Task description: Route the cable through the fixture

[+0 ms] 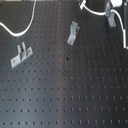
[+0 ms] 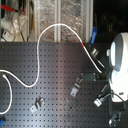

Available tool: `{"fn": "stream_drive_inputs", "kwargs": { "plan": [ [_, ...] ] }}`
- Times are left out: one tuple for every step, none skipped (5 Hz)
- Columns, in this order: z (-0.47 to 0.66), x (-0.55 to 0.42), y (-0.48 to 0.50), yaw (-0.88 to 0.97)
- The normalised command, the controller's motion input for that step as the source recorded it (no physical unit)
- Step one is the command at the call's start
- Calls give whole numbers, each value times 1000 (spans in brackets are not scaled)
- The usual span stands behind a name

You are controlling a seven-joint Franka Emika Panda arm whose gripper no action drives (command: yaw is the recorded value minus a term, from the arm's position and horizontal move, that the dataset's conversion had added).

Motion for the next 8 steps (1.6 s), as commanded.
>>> {"fn": "stream_drive_inputs", "kwargs": {
  "plan": [
    [0,1,-14,0],
    [-62,4,-218,0],
    [2,-16,-403,-34],
    [0,-1,11,0],
    [309,-14,172,-14],
    [315,-12,149,-14],
    [107,-141,-13,0],
    [-28,-513,-72,0]
  ]
}}
